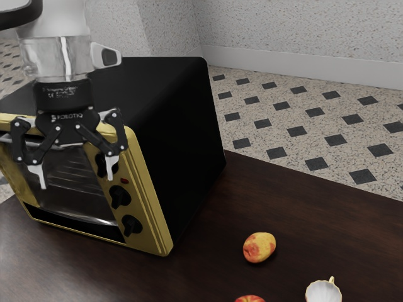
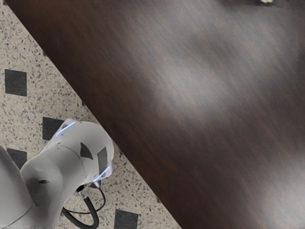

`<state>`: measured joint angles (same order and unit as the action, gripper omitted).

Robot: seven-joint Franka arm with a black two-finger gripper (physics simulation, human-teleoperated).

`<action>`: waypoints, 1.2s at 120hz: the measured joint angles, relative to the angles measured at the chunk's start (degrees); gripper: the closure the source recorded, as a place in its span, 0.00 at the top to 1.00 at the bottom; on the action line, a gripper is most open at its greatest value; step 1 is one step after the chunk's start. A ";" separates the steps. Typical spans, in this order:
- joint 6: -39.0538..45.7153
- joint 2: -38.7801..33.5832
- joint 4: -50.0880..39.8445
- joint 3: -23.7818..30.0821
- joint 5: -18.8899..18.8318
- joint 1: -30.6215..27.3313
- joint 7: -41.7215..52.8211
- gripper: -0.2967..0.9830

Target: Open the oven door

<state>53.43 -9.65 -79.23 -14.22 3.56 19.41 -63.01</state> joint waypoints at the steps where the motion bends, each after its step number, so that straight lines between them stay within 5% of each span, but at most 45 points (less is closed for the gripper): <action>1: 0.43 -0.11 -0.01 0.01 0.07 0.15 -1.03 0.77; 32: 8.50 -3.61 0.17 0.79 -0.85 2.68 -27.79 0.77; 42: 13.74 -11.61 -9.80 13.25 0.56 -21.56 -31.90 0.77; 46: 16.39 -13.15 -13.19 16.12 1.30 -26.93 -32.89 0.77; 56: 27.12 -22.12 -28.86 17.27 1.68 -29.69 -34.68 0.77; 74: 41.52 -35.16 -44.02 15.19 -0.16 -32.06 -37.22 0.77; 122: 55.78 -35.37 -46.43 14.97 -0.68 -46.89 -38.16 0.77; 144: 57.25 -35.03 -47.07 16.18 -0.02 -47.50 -37.02 0.77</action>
<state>110.69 -44.68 -126.30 1.96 3.55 -28.09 -100.03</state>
